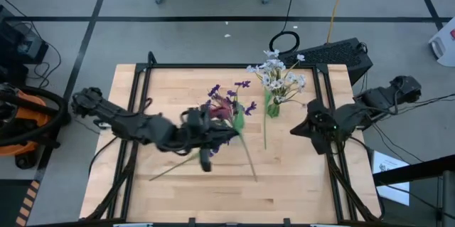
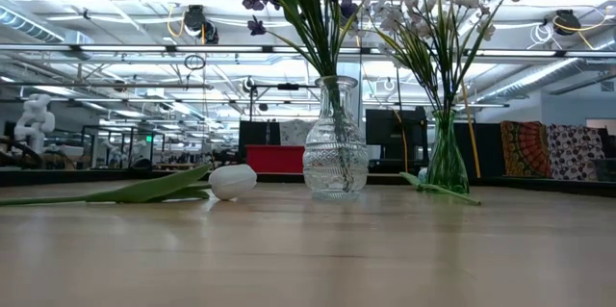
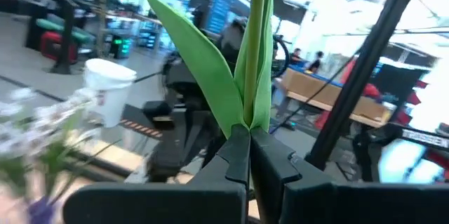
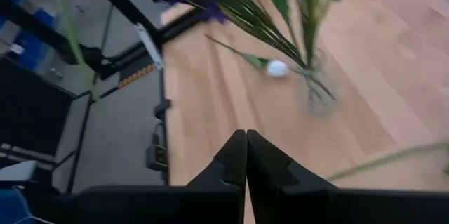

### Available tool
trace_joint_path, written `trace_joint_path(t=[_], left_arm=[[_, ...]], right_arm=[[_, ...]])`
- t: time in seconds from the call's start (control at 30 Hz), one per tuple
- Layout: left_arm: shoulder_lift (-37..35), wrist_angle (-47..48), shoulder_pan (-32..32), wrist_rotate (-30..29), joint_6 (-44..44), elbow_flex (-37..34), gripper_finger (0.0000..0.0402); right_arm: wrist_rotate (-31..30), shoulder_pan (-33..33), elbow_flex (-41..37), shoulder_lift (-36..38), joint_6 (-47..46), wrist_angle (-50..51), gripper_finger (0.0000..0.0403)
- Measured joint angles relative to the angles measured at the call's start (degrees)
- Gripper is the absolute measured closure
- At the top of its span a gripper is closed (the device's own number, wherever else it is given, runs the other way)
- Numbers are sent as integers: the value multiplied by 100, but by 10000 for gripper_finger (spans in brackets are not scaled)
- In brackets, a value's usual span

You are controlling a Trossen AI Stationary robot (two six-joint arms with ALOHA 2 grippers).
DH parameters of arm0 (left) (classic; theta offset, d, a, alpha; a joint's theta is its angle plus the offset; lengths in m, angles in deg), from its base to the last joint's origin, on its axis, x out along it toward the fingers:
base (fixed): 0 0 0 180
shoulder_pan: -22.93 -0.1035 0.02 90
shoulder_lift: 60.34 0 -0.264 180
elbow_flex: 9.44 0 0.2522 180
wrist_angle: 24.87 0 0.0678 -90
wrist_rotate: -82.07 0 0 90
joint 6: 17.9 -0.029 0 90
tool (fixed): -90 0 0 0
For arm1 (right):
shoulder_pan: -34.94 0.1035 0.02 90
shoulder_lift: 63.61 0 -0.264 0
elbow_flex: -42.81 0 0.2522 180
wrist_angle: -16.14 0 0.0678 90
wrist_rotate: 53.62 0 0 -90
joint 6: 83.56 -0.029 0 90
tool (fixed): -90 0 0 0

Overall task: Sort flowers into vase by color
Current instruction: Put the red tulip into the transparent vase

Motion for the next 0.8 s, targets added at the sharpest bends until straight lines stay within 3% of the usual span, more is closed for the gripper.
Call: trace_joint_path(t=[0.1, 0.33, 0.57, 0.8], left_arm=[[426, 309, -247, 433, -1, 555, 393], [1219, 1499, -685, 472, -64, 1681, 393], [1318, 1665, -924, 592, -141, 1759, 393], [1318, 1668, -913, 618, -146, 1759, 393]], right_arm=[[-269, 298, 335, -155, 136, -10, 403], [-907, 602, 597, -474, 1131, -797, 403], [-1575, 595, 597, -865, 2275, -1767, 403], [-1949, 403, 595, -1211, 2402, -2169, 378]])
